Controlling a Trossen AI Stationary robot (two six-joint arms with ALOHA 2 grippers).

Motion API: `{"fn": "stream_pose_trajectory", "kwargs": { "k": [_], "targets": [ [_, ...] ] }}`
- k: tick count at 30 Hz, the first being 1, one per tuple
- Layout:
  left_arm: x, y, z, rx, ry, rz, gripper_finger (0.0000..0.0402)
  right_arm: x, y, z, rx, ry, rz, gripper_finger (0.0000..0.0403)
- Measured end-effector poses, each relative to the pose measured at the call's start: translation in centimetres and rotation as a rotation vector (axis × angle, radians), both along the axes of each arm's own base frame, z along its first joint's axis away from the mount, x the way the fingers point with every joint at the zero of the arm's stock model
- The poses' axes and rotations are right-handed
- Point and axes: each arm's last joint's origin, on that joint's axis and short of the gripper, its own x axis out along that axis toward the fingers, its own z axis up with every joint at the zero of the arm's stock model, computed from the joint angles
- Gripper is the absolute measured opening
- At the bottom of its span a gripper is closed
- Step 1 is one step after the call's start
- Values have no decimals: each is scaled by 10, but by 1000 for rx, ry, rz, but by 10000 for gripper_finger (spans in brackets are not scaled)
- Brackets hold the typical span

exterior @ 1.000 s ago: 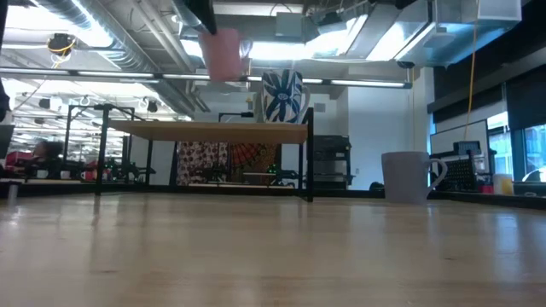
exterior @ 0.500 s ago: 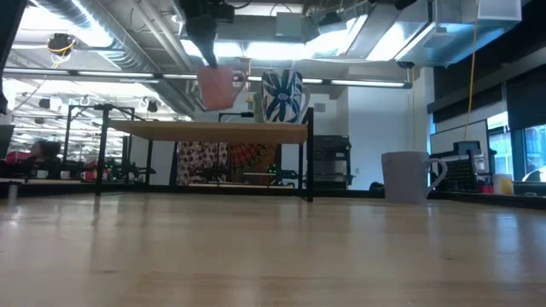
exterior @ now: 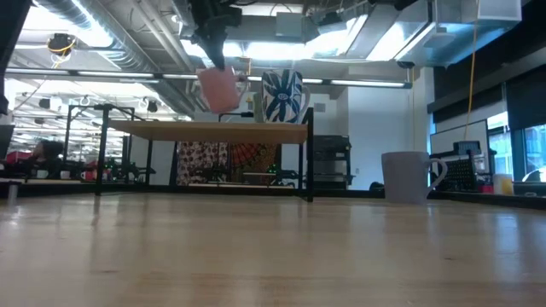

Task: Place coffee mugs
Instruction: Put the pink mug on the shelf

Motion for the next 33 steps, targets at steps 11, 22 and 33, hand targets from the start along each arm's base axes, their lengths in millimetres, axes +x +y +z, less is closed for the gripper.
{"fn": "stream_pose_trajectory", "kwargs": {
  "k": [11,22,33],
  "targets": [
    [19,8,-24,-47,78,25,0,0,0,0,3,5,3,259],
    [24,16,-34,-90,79,10,0,-1,0,-1,3,13,4,259],
    [26,17,-34,-76,69,-13,0,-1,0,-1,1,16,4,259]
  ]
}}
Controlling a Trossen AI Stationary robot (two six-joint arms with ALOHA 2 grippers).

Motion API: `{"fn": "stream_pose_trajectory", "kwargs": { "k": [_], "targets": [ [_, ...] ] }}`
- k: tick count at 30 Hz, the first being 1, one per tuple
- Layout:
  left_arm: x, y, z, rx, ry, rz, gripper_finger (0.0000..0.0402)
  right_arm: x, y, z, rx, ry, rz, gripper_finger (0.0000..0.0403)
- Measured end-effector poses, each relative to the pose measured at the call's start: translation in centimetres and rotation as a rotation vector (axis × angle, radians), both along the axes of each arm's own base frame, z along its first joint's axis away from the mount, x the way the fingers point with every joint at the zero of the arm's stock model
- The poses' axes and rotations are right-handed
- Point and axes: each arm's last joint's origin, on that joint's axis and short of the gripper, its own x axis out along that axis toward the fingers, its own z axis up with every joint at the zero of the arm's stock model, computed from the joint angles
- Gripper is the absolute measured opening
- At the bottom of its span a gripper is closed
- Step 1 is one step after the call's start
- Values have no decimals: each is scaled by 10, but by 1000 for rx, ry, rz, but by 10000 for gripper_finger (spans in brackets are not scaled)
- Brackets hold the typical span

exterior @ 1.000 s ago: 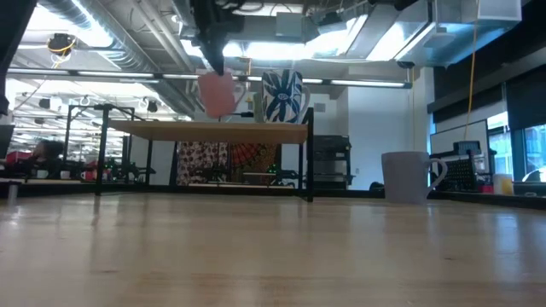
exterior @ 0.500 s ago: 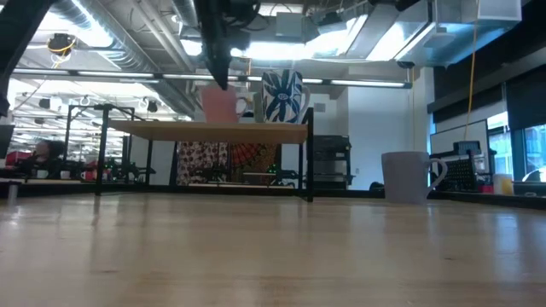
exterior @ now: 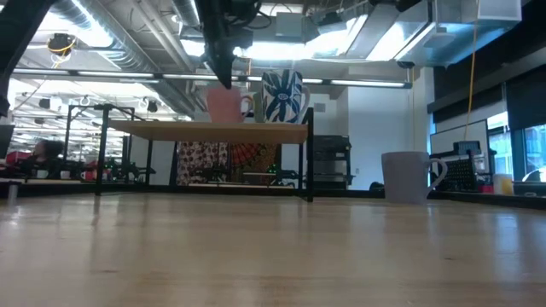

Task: Place coffee mugs
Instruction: Put the pink mug on the shelf

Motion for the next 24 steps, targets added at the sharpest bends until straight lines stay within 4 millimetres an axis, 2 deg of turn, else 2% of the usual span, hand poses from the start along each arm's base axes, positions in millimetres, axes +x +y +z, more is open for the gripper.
{"fn": "stream_pose_trajectory", "kwargs": {
  "k": [16,24],
  "targets": [
    [8,3,-8,20,40,-9,0,0,0,0,0,0,0,259],
    [7,2,-5,17,19,-18,39,0,0,0,0,1,0,259]
  ]
}}
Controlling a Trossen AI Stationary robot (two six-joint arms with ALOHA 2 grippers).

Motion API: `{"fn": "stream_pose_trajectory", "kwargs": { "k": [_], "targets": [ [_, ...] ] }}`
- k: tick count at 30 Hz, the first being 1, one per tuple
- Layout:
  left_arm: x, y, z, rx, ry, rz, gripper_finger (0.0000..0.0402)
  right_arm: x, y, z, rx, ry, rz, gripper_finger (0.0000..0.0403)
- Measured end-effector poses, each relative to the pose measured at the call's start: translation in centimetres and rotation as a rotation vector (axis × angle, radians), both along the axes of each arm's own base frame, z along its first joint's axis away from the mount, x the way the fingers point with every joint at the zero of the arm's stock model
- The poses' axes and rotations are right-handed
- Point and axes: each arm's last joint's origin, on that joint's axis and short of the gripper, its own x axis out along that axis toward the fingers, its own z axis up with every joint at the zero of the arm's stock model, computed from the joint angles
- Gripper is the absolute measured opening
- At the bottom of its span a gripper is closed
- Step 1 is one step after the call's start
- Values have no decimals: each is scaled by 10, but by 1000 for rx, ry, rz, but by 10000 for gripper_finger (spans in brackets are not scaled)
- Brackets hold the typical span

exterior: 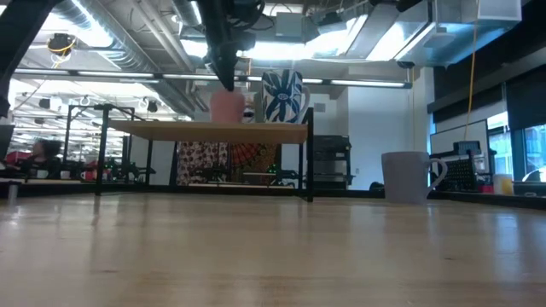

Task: Place coffee mugs
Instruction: Put the pink mug on the shelf, then put the blue mug on the shelf

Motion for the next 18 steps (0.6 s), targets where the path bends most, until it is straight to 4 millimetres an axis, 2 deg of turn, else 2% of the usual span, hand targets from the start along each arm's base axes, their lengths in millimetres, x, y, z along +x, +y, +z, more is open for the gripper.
{"fn": "stream_pose_trajectory", "kwargs": {
  "k": [11,18],
  "targets": [
    [9,-4,4,73,-27,-28,94,0,0,0,0,0,0,259],
    [7,-14,21,132,-90,-39,101,0,0,0,2,-1,-2,259]
  ]
}}
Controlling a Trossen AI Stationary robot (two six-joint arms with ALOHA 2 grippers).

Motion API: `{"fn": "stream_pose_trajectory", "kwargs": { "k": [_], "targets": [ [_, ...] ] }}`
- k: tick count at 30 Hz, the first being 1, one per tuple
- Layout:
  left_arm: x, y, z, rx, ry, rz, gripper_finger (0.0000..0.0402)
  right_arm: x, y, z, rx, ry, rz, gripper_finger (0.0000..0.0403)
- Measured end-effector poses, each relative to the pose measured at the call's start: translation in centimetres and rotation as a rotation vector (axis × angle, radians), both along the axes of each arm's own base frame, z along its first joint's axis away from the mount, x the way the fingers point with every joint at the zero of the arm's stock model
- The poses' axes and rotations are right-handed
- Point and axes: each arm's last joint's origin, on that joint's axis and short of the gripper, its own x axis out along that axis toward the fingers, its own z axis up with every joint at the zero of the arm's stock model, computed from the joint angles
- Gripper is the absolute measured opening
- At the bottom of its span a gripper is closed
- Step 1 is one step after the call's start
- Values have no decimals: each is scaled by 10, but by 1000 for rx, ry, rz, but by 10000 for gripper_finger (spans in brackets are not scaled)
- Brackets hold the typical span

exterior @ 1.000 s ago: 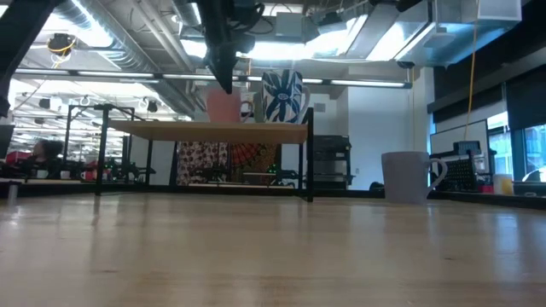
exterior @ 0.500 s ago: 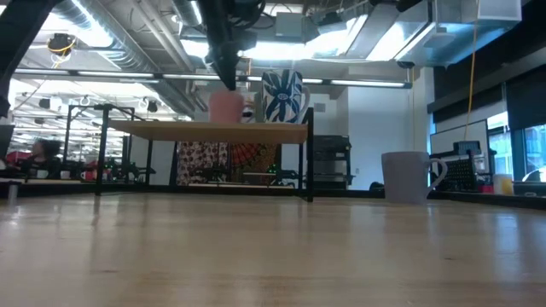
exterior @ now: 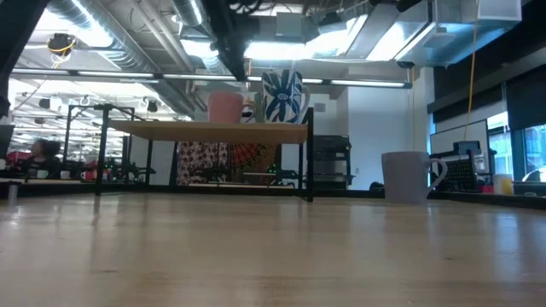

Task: Place coffee mugs
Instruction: Put the blue mug on the shelf

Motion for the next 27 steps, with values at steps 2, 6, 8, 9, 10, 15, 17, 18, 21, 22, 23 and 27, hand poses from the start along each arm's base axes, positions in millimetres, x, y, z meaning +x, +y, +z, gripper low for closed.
{"fn": "stream_pose_trajectory", "kwargs": {
  "k": [2,6,8,9,10,15,17,18,21,22,23,27],
  "targets": [
    [-4,-8,9,12,-24,-10,101,0,0,0,4,0,0,259],
    [-14,-36,32,-21,-138,-70,100,-7,-5,-2,0,-11,-145,259],
    [-20,-51,45,-57,-216,-118,100,-16,-12,-5,-22,25,-251,259],
    [-23,-59,51,-73,-258,-143,100,-18,-17,-7,-27,58,-302,259],
    [-26,-67,57,-88,-297,-165,100,-21,-23,-9,-24,96,-354,259],
    [-40,-98,85,-128,-475,-268,100,-28,-60,-32,39,241,-537,259],
    [-44,-107,92,-120,-519,-295,100,-30,-77,-47,88,269,-550,259],
    [-46,-111,95,-118,-531,-307,100,-30,-84,-56,115,278,-541,259],
    [-50,-119,100,-118,-561,-321,100,-36,-103,-86,132,320,-463,259],
    [-50,-121,101,-119,-563,-323,100,-40,-107,-95,120,331,-425,259],
    [-50,-122,101,-120,-564,-326,100,-45,-110,-103,102,347,-393,259],
    [-52,-126,101,-128,-564,-332,100,-55,-119,-124,45,345,-286,259]
  ]
}}
